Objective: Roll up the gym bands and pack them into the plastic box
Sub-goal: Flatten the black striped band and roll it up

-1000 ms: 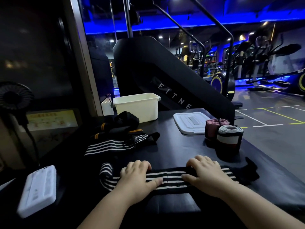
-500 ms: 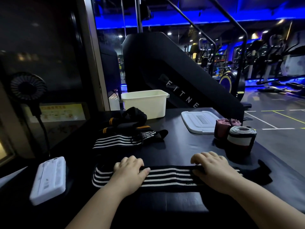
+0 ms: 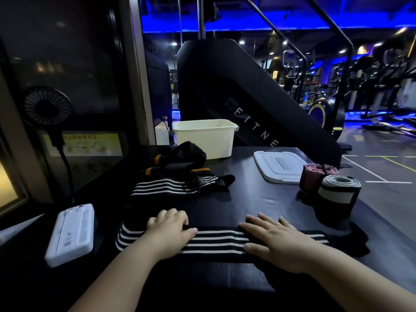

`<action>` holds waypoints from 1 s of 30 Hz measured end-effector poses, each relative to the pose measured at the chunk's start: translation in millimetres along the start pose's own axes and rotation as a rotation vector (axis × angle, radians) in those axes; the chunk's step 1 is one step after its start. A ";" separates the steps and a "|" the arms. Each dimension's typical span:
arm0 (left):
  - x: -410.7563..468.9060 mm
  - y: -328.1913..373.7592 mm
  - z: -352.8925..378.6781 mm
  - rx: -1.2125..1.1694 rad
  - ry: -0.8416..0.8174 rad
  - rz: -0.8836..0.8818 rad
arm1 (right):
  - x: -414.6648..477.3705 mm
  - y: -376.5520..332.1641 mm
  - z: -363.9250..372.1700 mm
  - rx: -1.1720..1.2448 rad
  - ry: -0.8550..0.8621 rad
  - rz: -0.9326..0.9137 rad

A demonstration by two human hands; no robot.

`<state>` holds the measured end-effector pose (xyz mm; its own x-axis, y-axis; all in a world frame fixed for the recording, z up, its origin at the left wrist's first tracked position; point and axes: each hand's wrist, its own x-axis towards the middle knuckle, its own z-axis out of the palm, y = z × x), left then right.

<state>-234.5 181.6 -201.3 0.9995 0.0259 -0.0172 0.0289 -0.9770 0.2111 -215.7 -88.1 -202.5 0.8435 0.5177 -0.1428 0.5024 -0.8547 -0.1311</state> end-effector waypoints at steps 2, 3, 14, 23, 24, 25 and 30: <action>3.9 6.7 -5.0 -0.039 0.011 -0.008 | 1.6 -0.6 -5.9 0.008 -0.017 0.001; 7.8 11.7 -7.3 -0.059 0.031 -0.016 | 3.4 -1.0 -9.7 0.007 -0.010 -0.005; 90.5 43.7 -8.8 -0.144 0.227 -0.220 | 59.1 3.1 -40.0 0.182 0.236 0.132; 114.7 26.6 10.9 -0.170 0.224 -0.175 | 148.9 1.7 -45.0 0.329 0.325 0.141; 115.3 24.8 10.3 -0.175 0.233 -0.176 | 158.3 2.3 -44.2 0.338 0.340 0.161; 115.6 23.4 10.1 -0.178 0.240 -0.177 | 166.4 3.2 -43.4 0.350 0.356 0.187; 118.5 19.2 10.2 -0.189 0.274 -0.184 | 193.4 9.4 -39.0 0.346 0.388 0.226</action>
<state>-115.6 163.7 -209.2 0.9426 0.2781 0.1850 0.1844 -0.8951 0.4060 -40.4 2.5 -193.1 0.9636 0.2154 0.1581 0.2650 -0.8461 -0.4626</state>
